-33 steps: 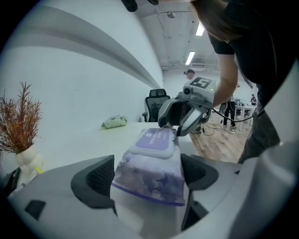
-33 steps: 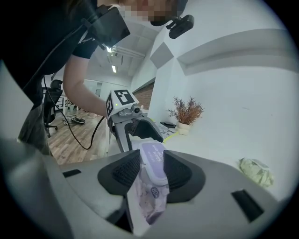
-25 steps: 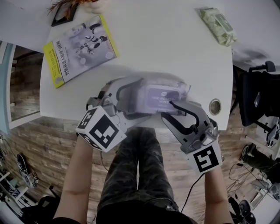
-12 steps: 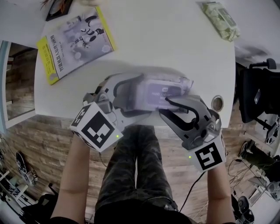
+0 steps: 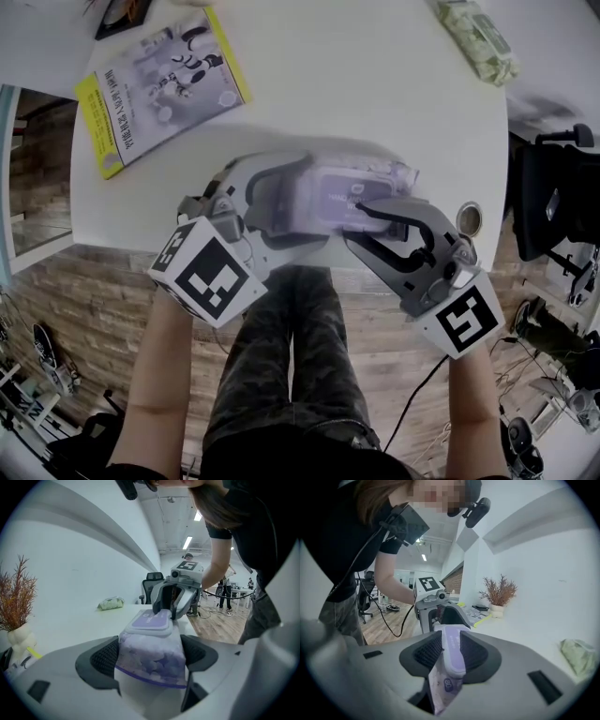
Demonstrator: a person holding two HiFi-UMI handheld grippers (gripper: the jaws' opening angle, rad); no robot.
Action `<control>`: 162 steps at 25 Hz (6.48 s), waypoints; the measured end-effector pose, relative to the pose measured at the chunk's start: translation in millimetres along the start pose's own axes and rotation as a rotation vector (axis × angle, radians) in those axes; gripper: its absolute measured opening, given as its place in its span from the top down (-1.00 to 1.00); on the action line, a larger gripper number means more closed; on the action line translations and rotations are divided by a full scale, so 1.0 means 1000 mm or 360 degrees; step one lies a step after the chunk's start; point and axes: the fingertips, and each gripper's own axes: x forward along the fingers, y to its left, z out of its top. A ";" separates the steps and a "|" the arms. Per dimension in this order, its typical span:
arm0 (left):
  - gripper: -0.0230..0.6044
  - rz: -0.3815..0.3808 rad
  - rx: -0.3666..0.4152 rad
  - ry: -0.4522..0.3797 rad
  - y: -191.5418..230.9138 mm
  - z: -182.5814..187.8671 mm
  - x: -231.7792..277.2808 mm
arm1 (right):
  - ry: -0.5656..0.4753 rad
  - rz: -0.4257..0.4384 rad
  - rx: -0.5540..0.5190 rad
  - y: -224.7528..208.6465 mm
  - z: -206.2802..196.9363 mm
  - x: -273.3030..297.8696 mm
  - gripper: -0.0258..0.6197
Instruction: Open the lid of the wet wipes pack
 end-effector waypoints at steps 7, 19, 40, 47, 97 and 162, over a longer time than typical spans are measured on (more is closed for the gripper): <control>-0.41 -0.0004 -0.0012 -0.0008 0.000 0.001 0.000 | -0.0067 0.0064 0.0166 -0.005 0.004 -0.002 0.51; -0.41 0.0004 -0.0011 0.0003 0.000 0.000 0.001 | -0.0149 0.0088 0.0213 -0.007 0.009 -0.003 0.51; -0.41 0.0102 -0.0066 -0.0151 -0.009 0.014 -0.036 | -0.0197 0.0035 0.0246 -0.009 0.015 -0.006 0.50; 0.28 0.0160 -0.0183 -0.0268 -0.004 0.019 -0.047 | -0.0202 0.0026 0.0284 -0.011 0.018 -0.006 0.50; 0.89 0.0207 -0.0240 -0.0254 0.017 0.032 -0.026 | -0.0227 -0.0269 0.0447 -0.048 -0.010 -0.047 0.86; 0.89 0.0184 -0.0412 -0.0315 0.055 0.025 -0.013 | -0.0242 -0.0157 0.0533 -0.084 -0.020 -0.024 0.86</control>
